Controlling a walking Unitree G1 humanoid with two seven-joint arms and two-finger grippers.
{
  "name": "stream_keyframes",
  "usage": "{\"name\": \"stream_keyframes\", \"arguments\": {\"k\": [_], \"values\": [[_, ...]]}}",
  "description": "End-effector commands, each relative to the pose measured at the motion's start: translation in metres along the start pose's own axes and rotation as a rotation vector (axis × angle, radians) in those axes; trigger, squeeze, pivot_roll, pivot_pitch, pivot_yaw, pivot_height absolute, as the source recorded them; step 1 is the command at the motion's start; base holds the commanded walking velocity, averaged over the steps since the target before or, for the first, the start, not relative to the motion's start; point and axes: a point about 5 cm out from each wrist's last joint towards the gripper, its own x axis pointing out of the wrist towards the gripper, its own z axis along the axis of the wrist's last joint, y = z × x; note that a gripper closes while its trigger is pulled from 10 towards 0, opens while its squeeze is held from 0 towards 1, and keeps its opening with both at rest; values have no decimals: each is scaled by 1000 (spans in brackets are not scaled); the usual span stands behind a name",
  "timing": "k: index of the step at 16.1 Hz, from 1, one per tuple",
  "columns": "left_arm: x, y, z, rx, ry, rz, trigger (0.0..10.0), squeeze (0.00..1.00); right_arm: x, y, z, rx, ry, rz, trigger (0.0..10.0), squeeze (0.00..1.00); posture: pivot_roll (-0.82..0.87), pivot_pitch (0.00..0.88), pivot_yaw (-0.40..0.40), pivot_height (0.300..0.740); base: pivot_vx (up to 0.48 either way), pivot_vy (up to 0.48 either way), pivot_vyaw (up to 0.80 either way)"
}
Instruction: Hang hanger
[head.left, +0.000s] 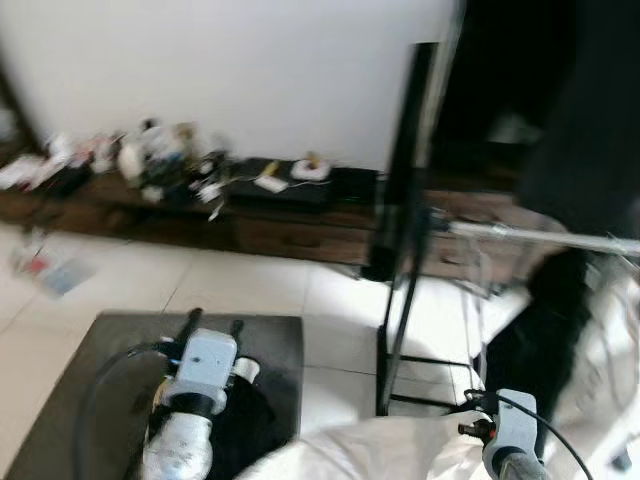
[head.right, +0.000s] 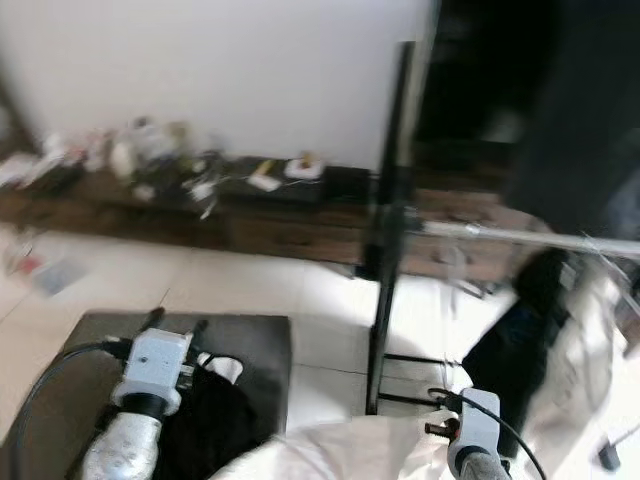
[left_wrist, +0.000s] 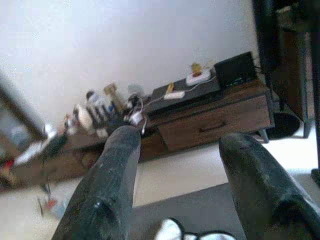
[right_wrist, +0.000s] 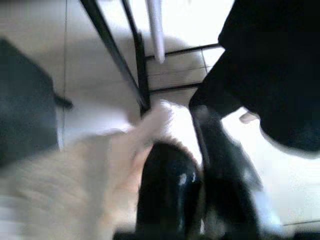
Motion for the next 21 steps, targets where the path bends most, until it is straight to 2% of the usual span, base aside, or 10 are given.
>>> {"name": "stream_keyframes", "arguments": {"k": [1, 6, 9, 11, 14, 21], "values": [[1, 7, -3, 12, 14, -2, 10000, 0, -1, 9, -9, 34, 23, 7, 10000, 0, 146, 0, 49, 740, 0, 0, -781], [2, 19, -4, 5, 24, 32, 10000, 0, -1, 27, -15, 32, 42, 71, 10000, 0, 173, 0, 66, 740, 0, 0, -781], [3, 20, -4, -8, 26, 50, 10000, 0, 0, 30, -14, -25, 53, 121, 10000, 0, 174, 2, 57, 740, 0, 0, -777], [3, 20, -4, -15, 24, 52, 10000, 0, -1, 33, -13, -87, 54, 202, 10000, 0, 161, 15, 45, 740, 0, 0, -631], [1, 17, -5, -37, 29, 76, 10000, 0, -2, 26, -14, -105, 44, 205, 10000, 0, 156, 29, 23, 740, 0, -89, 0], [-3, 13, -6, -51, 39, 86, 10000, 0, -2, 16, -5, -138, 3, 223, 10000, 0, 147, 53, -8, 740, 0, -403, 0]]}}
